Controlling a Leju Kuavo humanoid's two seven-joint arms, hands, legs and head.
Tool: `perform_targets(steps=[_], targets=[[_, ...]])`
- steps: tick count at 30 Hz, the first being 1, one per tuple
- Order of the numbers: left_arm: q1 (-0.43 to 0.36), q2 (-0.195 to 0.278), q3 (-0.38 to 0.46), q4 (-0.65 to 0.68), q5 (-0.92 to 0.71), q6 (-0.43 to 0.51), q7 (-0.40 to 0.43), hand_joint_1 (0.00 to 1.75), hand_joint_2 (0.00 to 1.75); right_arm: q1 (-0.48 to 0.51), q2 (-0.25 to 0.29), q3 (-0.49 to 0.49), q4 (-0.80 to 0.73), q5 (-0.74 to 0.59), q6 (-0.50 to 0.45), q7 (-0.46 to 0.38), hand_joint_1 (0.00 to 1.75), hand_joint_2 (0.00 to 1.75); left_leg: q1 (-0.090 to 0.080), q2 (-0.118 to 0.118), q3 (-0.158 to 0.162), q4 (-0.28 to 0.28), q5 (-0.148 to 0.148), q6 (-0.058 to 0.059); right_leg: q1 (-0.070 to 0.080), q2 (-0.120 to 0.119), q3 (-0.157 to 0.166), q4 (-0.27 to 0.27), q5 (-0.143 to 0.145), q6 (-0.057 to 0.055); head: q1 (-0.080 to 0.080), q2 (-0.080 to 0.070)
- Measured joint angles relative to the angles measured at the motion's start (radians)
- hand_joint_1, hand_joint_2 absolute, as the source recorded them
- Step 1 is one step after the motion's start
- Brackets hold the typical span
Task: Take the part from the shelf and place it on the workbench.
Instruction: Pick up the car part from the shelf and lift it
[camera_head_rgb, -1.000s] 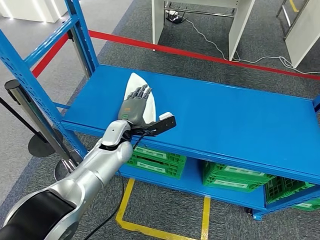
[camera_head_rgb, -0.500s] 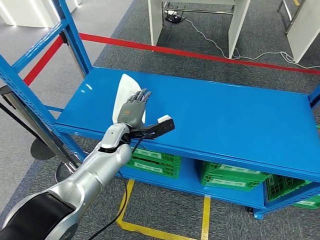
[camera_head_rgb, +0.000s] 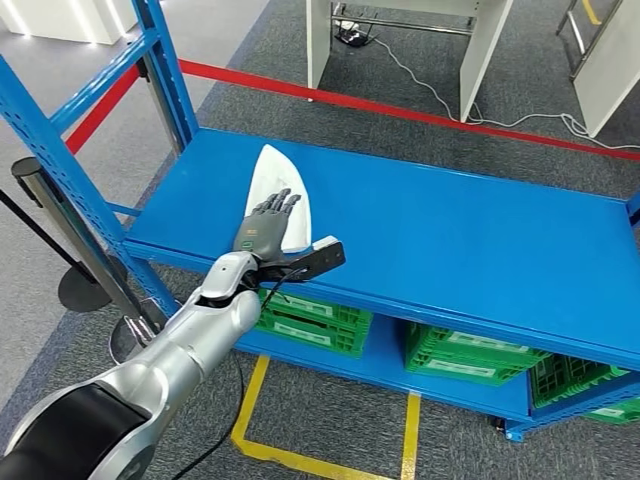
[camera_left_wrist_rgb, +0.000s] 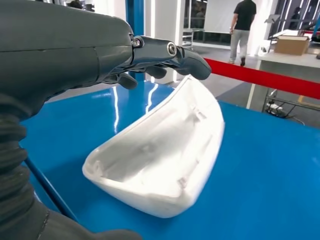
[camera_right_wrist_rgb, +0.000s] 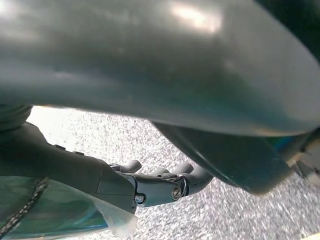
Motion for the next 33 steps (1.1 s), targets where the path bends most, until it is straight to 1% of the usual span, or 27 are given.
perform_targets(steps=[1,2,3,4,5,6,7,8,9,11,12,13,14,16,17,18,19,21,22,23,24,26,28,29,31,32,33], targets=[[0.002,0.0,0.0,0.002,0.0,-0.001,0.001,0.0,1.75,0.0,0.0,0.0,0.0,0.0,0.0,0.0,0.0,0.0,-0.001,0.0,0.0,0.0,0.0,0.001,-0.001,0.0,-0.032,0.065,-0.024,0.003,0.0,0.0],[0.004,0.0,0.0,0.005,0.0,-0.001,0.001,0.0,1.75,0.001,0.0,0.0,0.0,0.0,0.0,0.0,0.0,0.0,-0.002,0.001,0.0,0.0,0.0,0.001,-0.001,0.0,-0.053,0.108,-0.034,0.006,0.0,0.0],[0.006,0.0,0.0,0.008,0.0,-0.001,0.001,0.0,1.75,0.001,0.0,-0.001,0.0,0.0,0.0,0.0,0.0,0.0,-0.002,0.001,0.0,0.001,-0.001,0.001,-0.002,0.0,-0.057,0.113,-0.024,0.007,0.001,0.0],[0.007,0.0,0.0,0.01,0.001,-0.001,0.002,0.0,1.75,0.001,0.0,-0.001,0.0,0.0,0.0,0.0,0.0,0.0,-0.002,0.001,0.0,0.002,-0.001,0.0,-0.002,-0.001,-0.041,0.08,0.003,0.008,0.0,0.0],[0.007,0.0,0.0,0.012,0.001,-0.001,0.003,0.0,1.75,0.0,0.0,-0.001,0.0,0.001,0.0,0.0,0.0,0.0,-0.001,0.0,0.001,0.005,-0.003,-0.002,-0.004,-0.001,-0.009,0.016,0.04,0.008,0.0,0.0],[0.007,0.0,0.0,0.013,0.002,-0.001,0.003,0.0,1.75,-0.001,0.0,-0.001,0.0,0.001,-0.001,0.0,0.0,0.0,-0.001,-0.001,0.001,0.007,-0.005,-0.005,-0.005,-0.001,0.025,-0.052,0.065,0.007,0.0,0.0],[0.006,0.001,0.001,0.013,0.003,0.0,0.005,0.0,1.75,-0.001,0.0,-0.001,0.0,0.001,-0.001,0.0,0.0,0.0,-0.002,-0.001,-0.002,0.013,-0.007,-0.01,-0.004,-0.001,0.055,-0.107,0.08,0.004,0.0,0.0],[0.006,0.002,0.001,0.013,0.003,0.0,0.005,0.0,1.75,-0.002,0.0,-0.001,0.0,0.002,-0.001,0.0,0.0,0.0,-0.004,-0.002,-0.005,0.016,-0.008,-0.014,-0.004,0.0,0.072,-0.139,0.085,-0.001,0.0,0.0],[0.006,0.002,0.002,0.013,0.004,0.001,0.006,0.0,1.75,-0.003,0.0,-0.001,0.0,0.002,-0.001,0.0,0.0,0.0,-0.006,-0.002,-0.008,0.019,-0.009,-0.018,-0.002,0.002,0.079,-0.149,0.08,-0.008,0.0,0.0],[0.006,0.004,0.003,0.016,0.009,0.002,0.007,0.0,1.75,-0.001,0.0,-0.002,0.0,0.003,-0.001,0.0,0.0,0.0,-0.006,-0.001,-0.011,0.023,-0.011,-0.026,-0.002,0.003,0.079,-0.148,0.082,-0.021,-0.001,0.0],[0.007,0.004,0.005,0.018,0.012,0.002,0.007,0.0,1.75,0.0,0.0,-0.003,0.0,0.004,-0.001,0.0,0.0,0.0,-0.005,-0.001,-0.014,0.032,-0.019,-0.031,-0.002,0.003,0.079,-0.149,0.083,-0.027,-0.001,0.0],[0.007,0.005,0.007,0.019,0.016,0.002,0.007,0.0,1.75,0.0,0.0,-0.005,0.0,0.004,-0.002,0.0,0.0,0.0,-0.004,0.0,-0.024,0.058,-0.038,-0.038,-0.004,0.003,0.08,-0.15,0.084,-0.032,-0.003,0.0],[0.008,0.007,0.01,0.02,0.018,0.002,0.007,0.0,1.75,0.001,0.0,-0.006,0.0,0.004,-0.002,0.0,0.0,0.0,-0.002,0.0,-0.044,0.105,-0.065,-0.044,-0.005,0.003,0.08,-0.151,0.085,-0.036,-0.004,0.0],[0.014,0.011,0.017,0.023,0.025,0.002,0.006,0.0,1.75,0.0,0.0,-0.009,0.0,0.005,-0.002,0.0,0.0,0.0,-0.001,0.001,-0.103,0.236,-0.127,-0.051,-0.005,0.003,0.08,-0.15,0.084,-0.04,-0.007,0.0],[0.019,0.014,0.02,0.025,0.028,0.001,0.004,0.0,1.75,0.001,0.0,-0.009,0.0,0.005,-0.002,0.0,0.0,0.0,-0.001,0.001,-0.126,0.287,-0.141,-0.052,-0.004,0.003,0.081,-0.15,0.083,-0.041,-0.007,0.0],[0.024,0.018,0.024,0.027,0.032,0.0,0.002,0.0,1.75,0.002,0.0,-0.01,0.0,0.005,-0.003,0.0,0.0,0.0,-0.001,0.001,-0.136,0.306,-0.138,-0.05,-0.004,0.004,0.081,-0.15,0.083,-0.042,-0.007,0.0],[0.028,0.021,0.027,0.029,0.036,0.0,0.0,0.0,1.75,0.002,0.0,-0.012,0.0,0.005,-0.004,-0.001,0.0,0.0,-0.001,0.001,-0.129,0.286,-0.115,-0.047,-0.003,0.005,0.082,-0.15,0.083,-0.042,-0.007,0.0],[0.03,0.028,0.034,0.032,0.045,0.0,-0.002,0.0,1.75,0.003,0.0,-0.016,0.0,0.006,-0.007,-0.001,0.0,0.0,-0.004,0.0,-0.075,0.161,-0.043,-0.032,-0.001,0.006,0.085,-0.15,0.081,-0.041,-0.007,0.0],[0.031,0.031,0.04,0.033,0.05,0.0,-0.003,0.0,1.75,0.002,0.001,-0.018,0.0,0.006,-0.009,-0.001,0.0,0.0,-0.006,0.001,-0.046,0.097,-0.017,-0.024,0.001,0.006,0.085,-0.15,0.08,-0.039,-0.007,0.0],[0.031,0.034,0.046,0.034,0.054,0.0,-0.005,0.0,1.75,0.002,0.001,-0.019,0.0,0.007,-0.01,-0.001,0.0,0.0,-0.009,0.001,-0.026,0.053,-0.005,-0.018,0.003,0.006,0.084,-0.149,0.079,-0.037,-0.007,0.0],[0.032,0.038,0.051,0.036,0.058,0.0,-0.006,0.0,1.75,0.002,0.001,-0.02,0.0,0.007,-0.011,-0.001,0.0,0.0,-0.011,0.001,-0.017,0.032,-0.006,-0.014,0.003,0.006,0.083,-0.15,0.079,-0.033,-0.006,0.0],[0.035,0.045,0.059,0.038,0.061,0.0,-0.008,0.0,1.75,0.002,0.001,-0.022,0.0,0.008,-0.011,-0.001,0.0,0.0,-0.01,0.0,-0.013,0.021,-0.008,-0.011,0.003,0.004,0.081,-0.152,0.079,-0.022,-0.006,0.0],[0.036,0.049,0.066,0.04,0.061,0.001,-0.009,0.0,1.75,0.002,0.001,-0.024,0.0,0.009,-0.011,-0.001,0.0,0.0,-0.005,0.0,-0.007,0.008,-0.002,-0.005,0.003,0.002,0.07,-0.133,0.061,-0.012,-0.005,0.0],[0.036,0.049,0.068,0.04,0.061,0.001,-0.009,0.0,1.75,0.002,0.001,-0.025,0.0,0.009,-0.011,-0.001,0.0,0.0,-0.002,0.0,-0.004,0.003,0.0,-0.002,0.002,0.001,0.051,-0.094,0.038,-0.009,-0.002,0.0],[0.04,0.05,0.071,0.042,0.061,0.001,-0.008,0.0,1.75,0.002,0.001,-0.025,0.0,0.01,-0.012,-0.001,0.0,0.0,-0.002,0.001,-0.004,0.002,0.0,0.001,0.001,0.001,-0.012,0.033,-0.022,-0.002,0.0,0.0],[0.043,0.052,0.073,0.044,0.062,0.001,-0.007,0.0,1.75,0.002,0.001,-0.025,0.0,0.011,-0.012,-0.001,0.0,0.0,-0.003,0.001,-0.004,0.002,-0.001,0.002,0.0,0.001,-0.041,0.091,-0.041,0.0,0.0,0.0],[0.047,0.053,0.076,0.045,0.062,0.002,-0.005,0.0,1.75,0.003,0.001,-0.026,0.0,0.011,-0.012,-0.001,0.0,0.0,-0.003,0.001,-0.004,0.002,-0.001,0.002,0.0,0.001,-0.056,0.118,-0.042,0.003,0.0,0.0]])
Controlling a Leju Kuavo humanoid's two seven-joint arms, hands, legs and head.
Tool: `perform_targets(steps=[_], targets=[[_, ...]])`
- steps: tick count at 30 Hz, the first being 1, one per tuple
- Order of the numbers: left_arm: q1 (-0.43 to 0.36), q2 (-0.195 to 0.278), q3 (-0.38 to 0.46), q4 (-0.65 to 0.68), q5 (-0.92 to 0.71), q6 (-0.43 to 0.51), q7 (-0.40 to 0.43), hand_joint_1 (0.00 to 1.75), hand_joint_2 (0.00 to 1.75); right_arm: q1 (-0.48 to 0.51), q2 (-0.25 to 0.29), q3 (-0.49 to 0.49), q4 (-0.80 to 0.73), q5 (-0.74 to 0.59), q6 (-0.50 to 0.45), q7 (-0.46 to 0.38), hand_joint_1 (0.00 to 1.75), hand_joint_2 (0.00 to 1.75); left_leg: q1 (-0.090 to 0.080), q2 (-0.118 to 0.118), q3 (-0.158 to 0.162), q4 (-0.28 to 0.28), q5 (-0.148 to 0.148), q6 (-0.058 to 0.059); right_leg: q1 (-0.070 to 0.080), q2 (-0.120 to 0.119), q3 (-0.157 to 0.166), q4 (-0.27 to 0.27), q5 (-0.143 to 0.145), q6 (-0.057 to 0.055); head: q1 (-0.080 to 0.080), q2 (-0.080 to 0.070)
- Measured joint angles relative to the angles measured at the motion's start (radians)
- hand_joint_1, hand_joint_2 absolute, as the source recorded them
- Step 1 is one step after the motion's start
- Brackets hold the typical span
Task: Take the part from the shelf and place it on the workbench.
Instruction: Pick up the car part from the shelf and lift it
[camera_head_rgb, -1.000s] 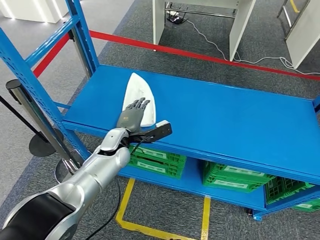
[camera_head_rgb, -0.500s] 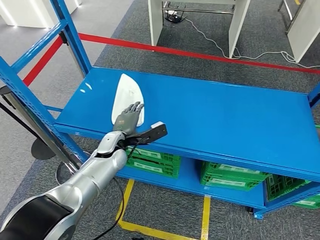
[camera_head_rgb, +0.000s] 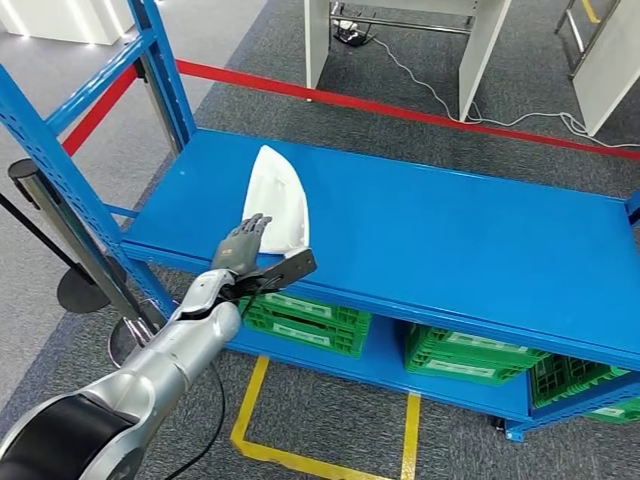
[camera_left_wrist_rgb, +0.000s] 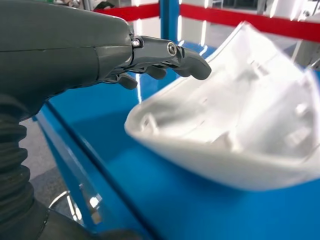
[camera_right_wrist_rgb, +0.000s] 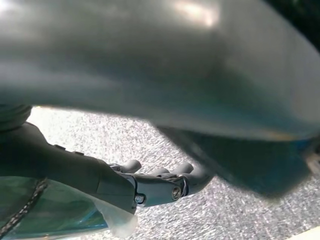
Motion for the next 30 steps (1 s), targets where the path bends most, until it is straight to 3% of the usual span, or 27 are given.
perform_targets(steps=[1,4,5,7,9,11,14,15,16,17,19,20,22,25,27,29,30], targets=[[0.003,0.002,0.003,0.001,0.001,0.001,0.002,0.0,1.75,0.0,0.0,0.0,0.0,0.001,0.0,0.0,0.0,0.0,0.0,0.0,0.0,0.0,0.0,-0.001,-0.001,0.0,0.005,-0.012,0.018,0.001,0.0,0.0],[0.007,0.008,0.01,0.002,-0.003,0.01,0.005,0.0,1.75,-0.002,0.0,0.0,0.0,0.005,-0.003,0.0,0.0,0.0,-0.001,-0.002,0.002,0.007,-0.006,-0.009,-0.003,-0.002,0.101,-0.199,0.109,0.0,0.001,0.0],[0.008,0.011,0.012,0.002,-0.006,0.014,0.005,0.0,1.75,-0.002,0.0,0.0,0.0,0.006,-0.004,0.0,0.0,0.0,-0.003,-0.003,0.0,0.01,-0.007,-0.013,-0.003,-0.002,0.128,-0.245,0.121,-0.004,0.0,0.0],[0.008,0.018,0.017,0.004,-0.009,0.021,0.006,0.05,1.75,-0.001,0.0,0.0,0.0,0.009,-0.004,0.0,0.0,0.0,-0.007,-0.004,-0.002,0.014,-0.006,-0.021,0.0,-0.001,0.146,-0.27,0.117,-0.014,-0.001,0.0],[0.009,0.023,0.021,0.005,-0.011,0.024,0.006,0.93,1.75,0.001,0.0,-0.001,0.0,0.01,-0.006,0.0,0.0,0.0,-0.005,-0.006,-0.002,0.019,-0.01,-0.029,-0.002,-0.002,0.147,-0.272,0.119,-0.027,-0.001,0.0],[0.009,0.03,0.024,0.007,-0.016,0.028,0.007,1.75,1.75,0.0,0.0,-0.001,0.0,0.013,-0.007,-0.002,0.0,0.0,-0.002,-0.005,-0.022,0.067,-0.044,-0.041,-0.005,-0.005,0.15,-0.275,0.123,-0.039,-0.005,0.0],[0.014,0.05,0.029,0.016,-0.021,0.032,0.005,1.75,1.75,-0.001,0.0,-0.002,0.0,0.02,-0.014,-0.014,0.0,0.0,0.005,-0.004,-0.101,0.253,-0.132,-0.055,-0.006,-0.005,0.148,-0.276,0.125,-0.046,-0.009,0.0],[0.018,0.06,0.033,0.02,-0.021,0.032,0.002,1.75,1.75,0.0,0.0,-0.004,0.0,0.023,-0.016,-0.02,0.0,0.0,0.007,-0.003,-0.117,0.291,-0.14,-0.056,-0.006,-0.004,0.148,-0.276,0.125,-0.047,-0.009,0.0],[0.02,0.071,0.038,0.025,-0.018,0.033,-0.004,1.75,1.75,0.001,0.0,-0.006,0.0,0.026,-0.019,-0.027,0.0,0.0,0.009,-0.003,-0.116,0.293,-0.129,-0.057,-0.006,-0.002,0.148,-0.275,0.126,-0.047,-0.009,0.0],[0.022,0.082,0.046,0.028,-0.015,0.034,-0.012,1.75,1.75,0.002,0.0,-0.008,0.0,0.028,-0.021,-0.032,0.0,0.0,0.01,-0.003,-0.097,0.254,-0.1,-0.055,-0.006,0.001,0.149,-0.275,0.126,-0.047,-0.009,0.0],[0.019,0.105,0.064,0.032,-0.007,0.039,-0.028,1.75,1.75,0.002,0.0,-0.012,0.0,0.032,-0.023,-0.038,0.0,0.0,0.009,-0.003,-0.032,0.121,-0.035,-0.047,-0.004,0.004,0.149,-0.274,0.126,-0.045,-0.009,0.0],[0.016,0.113,0.072,0.033,-0.005,0.042,-0.035,1.75,1.75,0.002,0.0,-0.014,0.0,0.033,-0.024,-0.038,0.0,0.0,0.008,-0.003,-0.006,0.064,-0.018,-0.043,-0.002,0.005,0.148,-0.273,0.127,-0.041,-0.009,0.0],[0.011,0.127,0.085,0.035,-0.006,0.052,-0.045,1.75,1.75,0.002,0.0,-0.017,0.0,0.035,-0.024,-0.038,0.0,0.0,0.004,-0.003,0.01,0.02,-0.017,-0.037,0.001,0.004,0.143,-0.274,0.129,-0.031,-0.008,0.0],[0.005,0.138,0.096,0.037,-0.018,0.067,-0.056,1.75,1.75,0.001,0.0,-0.018,0.0,0.039,-0.025,-0.038,0.0,0.0,0.008,-0.002,0.012,0.009,-0.012,-0.024,0.0,0.002,0.134,-0.265,0.121,-0.014,-0.007,0.0],[-0.001,0.141,0.099,0.037,-0.027,0.071,-0.057,1.75,1.75,0.001,0.0,-0.019,0.0,0.041,-0.025,-0.038,0.0,0.0,0.011,0.0,0.013,0.003,-0.007,-0.014,-0.001,0.001,0.095,-0.188,0.074,-0.007,-0.005,0.0],[-0.003,0.143,0.1,0.038,-0.035,0.072,-0.057,1.75,1.75,0.003,0.0,-0.022,0.0,0.041,-0.026,-0.038,0.0,0.0,0.01,0.001,0.011,0.003,-0.006,-0.01,-0.002,0.001,0.031,-0.051,0.014,-0.002,-0.003,0.0],[-0.002,0.144,0.1,0.039,-0.037,0.072,-0.057,1.75,1.75,0.004,0.0,-0.023,0.0,0.041,-0.026,-0.038,0.0,0.0,0.009,0.001,0.01,0.003,-0.006,-0.009,-0.002,0.001,0.007,-0.002,0.0,-0.001,-0.004,0.0]])
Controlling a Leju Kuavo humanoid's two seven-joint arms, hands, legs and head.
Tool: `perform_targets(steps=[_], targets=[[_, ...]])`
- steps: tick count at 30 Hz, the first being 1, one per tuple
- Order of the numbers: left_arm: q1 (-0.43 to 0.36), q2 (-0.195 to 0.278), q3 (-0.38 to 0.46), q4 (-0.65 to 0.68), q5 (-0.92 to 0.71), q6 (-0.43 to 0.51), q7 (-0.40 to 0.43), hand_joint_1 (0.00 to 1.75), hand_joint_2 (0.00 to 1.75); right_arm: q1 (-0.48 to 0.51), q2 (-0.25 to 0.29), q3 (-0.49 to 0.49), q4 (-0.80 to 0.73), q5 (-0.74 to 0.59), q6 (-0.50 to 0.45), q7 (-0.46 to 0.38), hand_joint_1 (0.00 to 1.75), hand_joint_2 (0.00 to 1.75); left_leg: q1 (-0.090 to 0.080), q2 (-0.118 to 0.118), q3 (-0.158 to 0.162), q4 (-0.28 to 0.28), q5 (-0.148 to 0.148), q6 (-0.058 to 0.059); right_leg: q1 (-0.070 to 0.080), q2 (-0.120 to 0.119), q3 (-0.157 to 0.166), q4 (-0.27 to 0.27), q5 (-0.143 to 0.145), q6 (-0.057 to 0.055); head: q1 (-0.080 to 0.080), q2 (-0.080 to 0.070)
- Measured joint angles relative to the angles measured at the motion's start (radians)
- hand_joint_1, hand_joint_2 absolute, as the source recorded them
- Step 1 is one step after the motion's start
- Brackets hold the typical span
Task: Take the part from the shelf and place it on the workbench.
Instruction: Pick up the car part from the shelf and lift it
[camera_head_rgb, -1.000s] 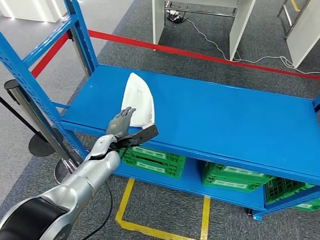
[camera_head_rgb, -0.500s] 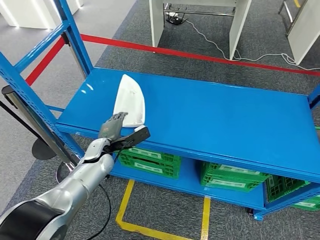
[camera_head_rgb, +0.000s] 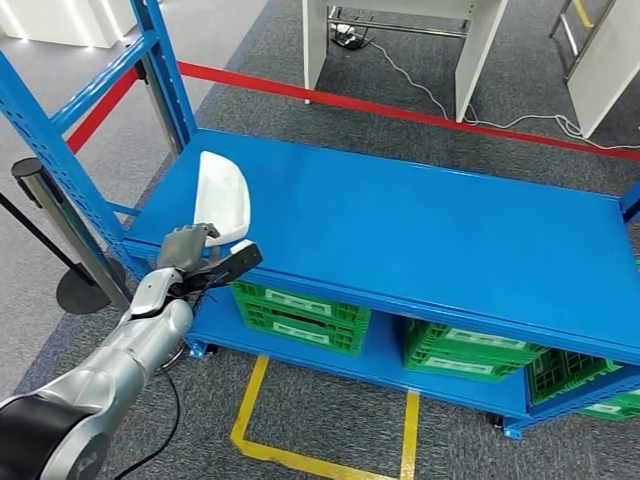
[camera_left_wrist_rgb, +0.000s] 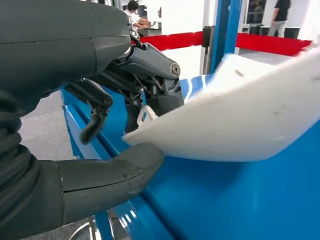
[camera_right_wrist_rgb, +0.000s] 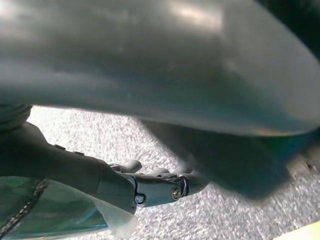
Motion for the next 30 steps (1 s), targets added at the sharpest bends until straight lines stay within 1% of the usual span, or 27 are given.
perform_targets(steps=[1,2,3,4,5,6,7,9,10,11,12,14,15,16,17,18,19,20,21,22,23,25,26,27,28,29,30], targets=[[0.001,0.0,0.0,0.001,-0.002,0.0,0.0,1.75,1.75,0.001,0.0,-0.001,0.0,0.0,0.0,0.0,0.0,0.0,0.0,0.0,0.0,0.0,0.0,0.0,0.0,0.0,-0.007,0.014,0.005,0.001,0.0,0.0],[0.001,0.001,0.0,0.001,-0.003,0.0,0.0,1.75,1.75,0.001,0.0,-0.001,0.0,0.0,0.0,0.0,0.0,0.0,0.0,0.0,0.0,0.001,0.0,0.0,0.0,0.0,0.007,-0.014,0.029,0.0,0.0,0.0],[0.0,0.001,0.0,0.002,-0.003,0.0,0.0,1.75,1.75,0.001,0.0,-0.002,0.0,0.001,0.0,0.0,0.0,0.0,0.0,0.0,0.001,0.002,0.0,-0.001,0.0,-0.001,0.039,-0.077,0.065,-0.001,0.0,0.0],[-0.001,0.002,0.0,0.002,-0.004,0.0,0.0,1.75,1.75,0.001,0.0,-0.002,0.0,0.001,0.0,0.0,0.0,0.0,-0.001,0.0,0.001,0.003,-0.001,-0.004,0.0,-0.002,0.076,-0.15,0.094,-0.003,0.0,0.0],[-0.002,0.004,0.0,0.002,-0.005,0.0,0.0,1.75,1.75,0.0,0.0,-0.002,0.0,0.001,-0.001,0.0,0.0,0.0,-0.003,0.0,-0.001,0.007,-0.003,-0.008,0.0,-0.002,0.109,-0.211,0.112,-0.007,0.0,0.0],[-0.004,0.005,0.0,0.002,-0.006,0.0,0.0,1.75,1.75,-0.001,0.0,-0.002,0.0,0.001,-0.001,0.0,0.0,0.0,-0.005,0.0,-0.003,0.01,-0.004,-0.014,0.001,-0.002,0.13,-0.251,0.12,-0.011,-0.001,0.0],[-0.005,0.007,0.0,0.002,-0.008,0.0,0.0,1.75,1.75,-0.002,0.0,-0.002,0.0,0.002,-0.002,0.0,0.0,0.0,-0.007,0.0,-0.005,0.012,-0.004,-0.019,0.002,-0.001,0.139,-0.265,0.118,-0.016,-0.001,0.0],[-0.005,0.01,0.0,0.002,-0.012,0.0,0.0,1.75,1.75,0.0,-0.001,-0.003,0.0,0.003,-0.002,-0.001,0.0,0.0,-0.007,0.0,-0.006,0.013,-0.003,-0.03,0.002,-0.001,0.141,-0.268,0.121,-0.028,-0.001,0.0],[-0.005,0.012,0.0,0.003,-0.012,0.0,0.0,1.75,1.75,0.0,-0.001,-0.003,0.0,0.003,-0.003,-0.002,0.0,0.0,-0.005,0.0,-0.009,0.02,-0.01,-0.035,0.002,-0.001,0.142,-0.27,0.123,-0.034,-0.002,0.0],[-0.006,0.015,0.0,0.003,-0.013,0.0,0.0,1.75,1.75,0.001,-0.001,-0.004,0.0,0.004,-0.003,-0.002,0.0,0.0,-0.004,0.0,-0.018,0.043,-0.027,-0.041,0.0,-0.001,0.143,-0.272,0.125,-0.039,-0.004,0.0],[-0.005,0.017,0.0,0.003,-0.013,0.0,0.0,1.75,1.75,0.0,-0.001,-0.004,0.0,0.004,-0.003,-0.003,0.0,0.0,-0.002,0.0,-0.036,0.087,-0.055,-0.047,-0.002,-0.002,0.143,-0.274,0.126,-0.044,-0.006,0.0],[0.0,0.021,0.001,0.004,-0.013,0.0,0.0,1.75,1.75,-0.001,-0.001,-0.005,0.0,0.004,-0.003,-0.005,0.0,0.0,0.0,0.0,-0.093,0.217,-0.117,-0.055,-0.002,-0.002,0.143,-0.274,0.126,-0.047,-0.009,0.0],[0.004,0.022,0.001,0.006,-0.013,0.001,0.0,1.75,1.75,0.0,-0.001,-0.005,0.0,0.005,-0.003,-0.006,0.0,0.0,0.001,0.0,-0.116,0.27,-0.133,-0.057,-0.001,-0.002,0.143,-0.274,0.126,-0.048,-0.009,0.0],[0.008,0.023,0.001,0.007,-0.012,0.001,0.0,1.75,1.75,0.001,-0.001,-0.006,0.0,0.005,-0.003,-0.007,0.0,0.0,0.001,0.0,-0.127,0.291,-0.131,-0.057,-0.001,-0.001,0.143,-0.273,0.126,-0.048,-0.009,0.0],[0.01,0.025,0.001,0.008,-0.012,0.001,-0.001,1.75,1.75,0.002,-0.001,-0.007,0.0,0.005,-0.003,-0.008,0.0,0.0,0.001,0.0,-0.12,0.274,-0.11,-0.054,-0.001,-0.001,0.144,-0.273,0.126,-0.048,-0.009,0.0],[0.01,0.026,0.002,0.009,-0.01,0.002,-0.003,1.75,1.75,0.002,-0.001,-0.008,0.0,0.005,-0.003,-0.009,0.0,0.0,0.0,0.0,-0.096,0.222,-0.075,-0.05,0.0,0.0,0.145,-0.273,0.126,-0.047,-0.009,0.0],[0.008,0.026,0.004,0.009,-0.008,0.002,-0.006,1.75,1.75,0.001,-0.001,-0.008,0.0,0.005,-0.003,-0.01,0.0,0.0,-0.001,0.0,-0.065,0.152,-0.038,-0.043,0.0,0.0,0.146,-0.273,0.125,-0.047,-0.009,0.0],[0.006,0.027,0.006,0.009,-0.006,0.003,-0.011,1.75,1.75,0.001,-0.001,-0.009,0.0,0.005,-0.003,-0.011,0.0,0.0,-0.004,0.0,-0.036,0.088,-0.013,-0.035,0.003,0.0,0.146,-0.273,0.125,-0.045,-0.008,0.0],[0.003,0.027,0.008,0.009,-0.006,0.004,-0.016,1.75,1.75,0.0,-0.001,-0.009,0.0,0.006,-0.003,-0.011,0.0,0.0,-0.006,0.0,-0.016,0.042,0.0,-0.029,0.004,0.0,0.144,-0.272,0.125,-0.042,-0.008,0.0],[0.002,0.027,0.01,0.009,-0.007,0.005,-0.021,1.75,1.75,0.0,-0.001,-0.009,0.0,0.006,-0.004,-0.011,0.0,0.0,-0.009,0.0,-0.008,0.019,0.001,-0.025,0.004,0.0,0.141,-0.271,0.125,-0.038,-0.008,0.0],[0.0,0.028,0.012,0.009,-0.01,0.006,-0.024,1.75,1.75,0.0,-0.001,-0.01,0.0,0.007,-0.004,-0.011,0.0,0.0,-0.011,0.0,-0.006,0.013,-0.002,-0.022,0.005,-0.001,0.139,-0.272,0.126,-0.032,-0.008,0.0],[-0.002,0.027,0.015,0.009,-0.02,0.01,-0.028,1.75,1.75,0.0,-0.001,-0.011,0.0,0.009,-0.003,-0.01,0.0,0.0,-0.008,0.0,-0.004,0.003,0.001,-0.015,0.004,-0.001,0.138,-0.272,0.123,-0.021,-0.007,0.0],[-0.004,0.025,0.015,0.009,-0.025,0.014,-0.029,1.75,1.75,0.0,-0.001,-0.012,0.0,0.01,-0.003,-0.009,0.0,0.0,-0.005,0.001,-0.002,-0.002,0.004,-0.011,0.004,-0.002,0.131,-0.259,0.111,-0.016,-0.006,0.0],[-0.007,0.024,0.016,0.009,-0.03,0.018,-0.03,1.75,1.75,-0.001,-0.001,-0.014,0.0,0.011,-0.003,-0.008,0.0,0.0,-0.002,0.002,0.0,-0.007,0.007,-0.007,0.004,-0.002,0.113,-0.223,0.089,-0.012,-0.004,0.0],[-0.008,0.023,0.016,0.009,-0.036,0.021,-0.031,1.75,1.75,0.0,-0.001,-0.016,0.0,0.012,-0.003,-0.006,0.0,0.0,-0.002,0.002,0.0,-0.009,0.009,-0.005,0.003,-0.002,0.084,-0.166,0.059,-0.009,-0.004,0.0],[-0.009,0.023,0.016,0.009,-0.041,0.023,-0.031,1.75,1.75,0.0,-0.001,-0.017,0.0,0.013,-0.003,-0.004,0.0,0.0,-0.002,0.003,-0.001,-0.008,0.009,-0.003,0.003,-0.002,0.049,-0.095,0.027,-0.007,-0.002,0.0],[-0.008,0.023,0.016,0.009,-0.046,0.025,-0.031,1.75,1.75,0.001,-0.001,-0.018,0.0,0.013,-0.003,-0.001,0.0,0.0,-0.002,0.003,-0.003,-0.008,0.009,-0.002,0.003,-0.002,0.018,-0.032,0.005,-0.005,-0.002,0.0]])
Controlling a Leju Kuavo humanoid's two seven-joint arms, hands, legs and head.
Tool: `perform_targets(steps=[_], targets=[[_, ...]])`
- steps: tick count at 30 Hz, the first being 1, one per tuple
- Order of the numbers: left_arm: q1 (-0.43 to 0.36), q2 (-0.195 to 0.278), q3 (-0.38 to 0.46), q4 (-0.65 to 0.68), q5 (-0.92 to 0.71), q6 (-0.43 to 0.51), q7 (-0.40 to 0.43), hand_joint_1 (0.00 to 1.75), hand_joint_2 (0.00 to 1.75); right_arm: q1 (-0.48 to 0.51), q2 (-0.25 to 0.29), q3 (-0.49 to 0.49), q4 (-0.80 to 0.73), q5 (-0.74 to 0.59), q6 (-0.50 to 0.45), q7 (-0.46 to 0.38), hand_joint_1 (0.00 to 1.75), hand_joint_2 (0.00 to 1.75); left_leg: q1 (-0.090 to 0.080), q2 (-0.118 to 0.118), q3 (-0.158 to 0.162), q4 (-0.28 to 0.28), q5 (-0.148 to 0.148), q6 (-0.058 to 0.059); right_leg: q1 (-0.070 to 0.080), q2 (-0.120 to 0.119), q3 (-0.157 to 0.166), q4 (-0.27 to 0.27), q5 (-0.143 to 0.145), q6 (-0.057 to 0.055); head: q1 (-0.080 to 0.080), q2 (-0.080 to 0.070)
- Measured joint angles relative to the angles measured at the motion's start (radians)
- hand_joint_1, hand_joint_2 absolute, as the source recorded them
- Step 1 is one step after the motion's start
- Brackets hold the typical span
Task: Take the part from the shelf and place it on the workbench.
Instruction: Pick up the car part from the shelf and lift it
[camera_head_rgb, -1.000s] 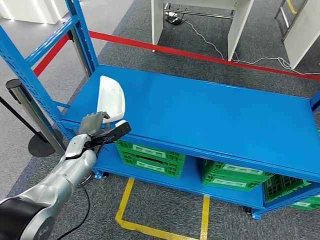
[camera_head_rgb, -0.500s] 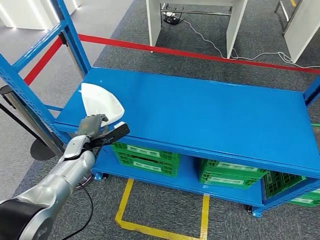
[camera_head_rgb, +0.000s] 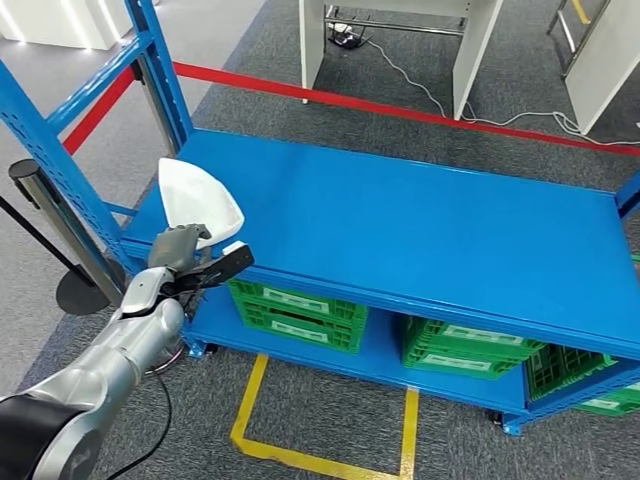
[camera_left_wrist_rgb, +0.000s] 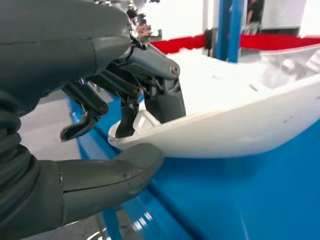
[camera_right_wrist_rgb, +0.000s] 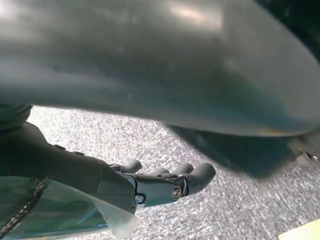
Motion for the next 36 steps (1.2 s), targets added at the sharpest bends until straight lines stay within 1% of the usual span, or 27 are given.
perform_targets(steps=[1,2,3,4,5,6,7,10,11,12,15,16,17,18,20,21,22,23,26,27,28,30,31,32,33,35,36], targets=[[0.001,0.0,0.0,0.0,-0.005,0.002,0.0,1.64,1.75,0.001,0.0,0.0,0.0,0.0,0.0,0.002,0.0,0.0,0.0,0.0,-0.001,0.0,0.0,0.0,0.0,0.0,-0.018,0.036,-0.006,0.001,0.0,0.0],[0.003,0.0,0.0,0.0,-0.008,0.005,0.0,1.21,1.75,0.001,0.0,-0.001,0.0,0.0,0.0,0.002,0.0,0.0,0.0,0.0,-0.001,0.001,0.0,0.0,0.0,0.0,-0.018,0.034,0.008,0.002,0.0,0.0],[0.003,-0.001,0.0,0.0,-0.011,0.009,0.001,0.78,1.75,0.001,0.0,-0.001,0.0,0.001,0.0,0.002,0.0,0.0,0.0,-0.001,0.0,0.002,-0.001,-0.001,-0.001,-0.001,0.002,-0.01,0.039,0.002,0.0,0.0],[0.003,-0.001,0.0,0.0,-0.015,0.013,0.002,0.34,1.75,0.001,0.0,-0.001,0.0,0.002,0.0,0.002,0.0,0.0,0.0,-0.001,0.001,0.003,-0.002,-0.003,-0.002,-0.001,0.036,-0.079,0.076,0.002,0.0,0.0],[0.002,-0.001,0.0,0.0,-0.018,0.02,0.003,0.01,1.75,0.0,0.0,-0.001,0.0,0.003,0.0,0.002,0.0,0.0,-0.002,-0.002,0.0,0.007,-0.004,-0.007,-0.002,-0.002,0.073,-0.149,0.101,0.0,0.0,0.0],[0.002,-0.001,0.0,0.0,-0.021,0.025,0.005,0.0,1.75,-0.001,0.0,-0.002,0.0,0.004,0.0,0.002,0.0,0.0,-0.004,-0.002,-0.002,0.011,-0.005,-0.011,-0.002,-0.002,0.1,-0.202,0.117,-0.004,0.0,0.0],[0.002,0.0,0.0,0.0,-0.023,0.03,0.006,0.0,1.75,-0.002,0.0,-0.002,0.0,0.005,0.001,0.002,0.0,0.0,-0.006,-0.003,-0.006,0.014,-0.006,-0.016,-0.001,-0.001,0.115,-0.229,0.12,-0.008,-0.001,0.0],[0.002,0.001,0.0,0.001,-0.027,0.034,0.011,0.0,1.75,0.0,-0.001,-0.004,0.0,0.007,0.001,0.002,0.0,0.0,-0.005,-0.003,-0.011,0.022,-0.009,-0.027,0.0,0.002,0.117,-0.235,0.118,-0.026,-0.001,0.0],[0.001,0.001,0.0,0.001,-0.028,0.034,0.013,0.0,1.75,0.0,-0.001,-0.005,0.0,0.008,0.001,0.002,0.0,0.0,-0.004,-0.003,-0.016,0.036,-0.021,-0.031,-0.001,0.001,0.118,-0.236,0.119,-0.032,-0.002,0.0],[0.001,0.002,0.0,0.001,-0.028,0.034,0.013,0.0,1.75,0.0,-0.001,-0.006,0.0,0.008,0.001,0.002,0.0,0.0,-0.002,-0.003,-0.03,0.07,-0.043,-0.037,-0.003,0.001,0.119,-0.237,0.12,-0.037,-0.004,0.0],[0.004,0.002,0.0,0.001,-0.029,0.033,0.014,0.0,0.44,-0.001,-0.001,-0.007,0.0,0.008,0.002,0.002,0.0,0.0,0.001,-0.003,-0.115,0.265,-0.134,-0.048,-0.004,0.001,0.119,-0.237,0.12,-0.044,-0.007,0.0],[0.006,0.003,0.0,0.001,-0.029,0.033,0.014,0.0,0.0,0.0,-0.001,-0.008,0.0,0.008,0.002,0.002,0.0,0.0,0.001,-0.003,-0.136,0.309,-0.144,-0.048,-0.003,0.001,0.119,-0.237,0.119,-0.045,-0.007,0.0],[0.008,0.003,0.0,0.002,-0.029,0.033,0.014,0.0,0.0,0.0,-0.001,-0.008,0.0,0.009,0.002,0.002,0.0,0.0,0.001,-0.003,-0.14,0.315,-0.134,-0.047,-0.003,0.002,0.12,-0.237,0.119,-0.045,-0.007,0.0],[0.008,0.004,0.0,0.002,-0.03,0.033,0.015,0.0,0.0,0.001,-0.002,-0.008,0.0,0.009,0.002,0.002,0.0,0.0,0.001,-0.003,-0.126,0.279,-0.105,-0.043,-0.003,0.002,0.121,-0.237,0.119,-0.044,-0.007,0.0],[0.004,0.004,0.0,0.002,-0.032,0.031,0.016,0.0,0.0,0.0,-0.001,-0.009,0.0,0.009,0.002,0.002,0.0,0.0,-0.001,-0.003,-0.067,0.145,-0.031,-0.032,-0.001,0.003,0.123,-0.236,0.117,-0.042,-0.006,0.0],[0.002,0.005,0.0,0.002,-0.033,0.029,0.016,0.0,0.0,-0.001,-0.001,-0.009,0.0,0.009,0.002,0.002,0.0,0.0,-0.003,-0.003,-0.04,0.084,-0.009,-0.027,0.0,0.003,0.123,-0.235,0.116,-0.039,-0.006,0.0],[-0.001,0.005,0.0,0.002,-0.035,0.027,0.016,0.0,0.0,-0.002,-0.001,-0.009,0.0,0.009,0.002,0.002,0.0,0.0,-0.005,-0.003,-0.024,0.047,-0.002,-0.022,0.002,0.003,0.12,-0.235,0.115,-0.035,-0.006,0.0],[-0.002,0.005,0.0,0.002,-0.037,0.025,0.016,0.0,0.0,-0.002,-0.001,-0.01,0.0,0.009,0.002,0.002,0.0,0.0,-0.007,-0.003,-0.019,0.032,-0.004,-0.02,0.003,0.003,0.117,-0.235,0.116,-0.03,-0.005,0.0],[-0.002,0.004,0.0,0.002,-0.044,0.019,0.016,0.0,0.0,-0.002,-0.001,-0.01,0.0,0.009,0.003,0.002,0.0,0.0,-0.003,-0.002,-0.015,0.016,-0.004,-0.011,0.002,0.001,0.109,-0.229,0.108,-0.013,-0.005,0.0],[-0.004,0.003,0.0,0.002,-0.048,0.016,0.016,0.0,0.0,-0.002,-0.001,-0.01,0.0,0.01,0.003,0.002,0.0,0.0,0.0,-0.002,-0.012,0.011,-0.001,-0.006,0.002,0.001,0.097,-0.206,0.092,-0.009,-0.004,0.0],[-0.005,0.003,0.0,0.002,-0.053,0.013,0.018,0.0,0.0,-0.001,-0.002,-0.01,0.0,0.01,0.003,0.002,0.0,0.0,0.002,-0.001,-0.01,0.008,0.001,-0.003,0.001,0.001,0.075,-0.16,0.066,-0.005,-0.003,0.0],[-0.003,0.003,0.0,0.002,-0.064,0.008,0.025,0.0,0.0,-0.001,-0.002,-0.011,0.0,0.01,0.003,0.002,0.0,0.0,0.0,-0.001,-0.01,0.008,0.0,0.001,0.001,0.001,0.01,-0.024,0.007,0.001,-0.002,0.0],[0.0,0.002,0.0,0.002,-0.07,0.007,0.03,0.0,0.0,-0.001,-0.002,-0.012,0.0,0.01,0.003,0.002,0.0,0.0,-0.001,-0.001,-0.01,0.008,0.0,0.001,0.0,0.001,-0.018,0.028,-0.007,0.003,-0.002,0.0],[0.002,0.002,0.0,0.002,-0.075,0.007,0.035,0.0,0.0,-0.001,-0.002,-0.012,0.0,0.011,0.003,0.002,0.0,0.0,-0.001,-0.001,-0.009,0.008,0.0,0.002,0.0,0.0,-0.03,0.047,-0.002,0.004,-0.002,0.0],[0.003,0.002,0.0,0.002,-0.079,0.007,0.038,0.0,0.0,-0.001,-0.002,-0.013,0.0,0.011,0.003,0.002,0.0,0.0,-0.001,-0.001,-0.009,0.009,-0.001,0.001,0.001,0.0,-0.02,0.021,0.023,0.003,-0.002,0.0],[0.002,0.001,0.0,0.002,-0.083,0.007,0.043,0.0,0.0,-0.001,-0.002,-0.015,0.0,0.011,0.003,0.002,0.0,0.0,-0.002,-0.002,-0.008,0.012,-0.003,-0.002,0.001,-0.001,0.042,-0.111,0.091,0.0,-0.002,0.0],[0.0,0.002,0.0,0.002,-0.088,0.007,0.047,0.0,0.0,-0.002,-0.002,-0.015,0.0,0.011,0.003,0.002,0.0,0.0,-0.004,-0.003,-0.01,0.016,-0.005,-0.006,0.001,0.0,0.075,-0.175,0.112,-0.004,-0.002,0.0]])
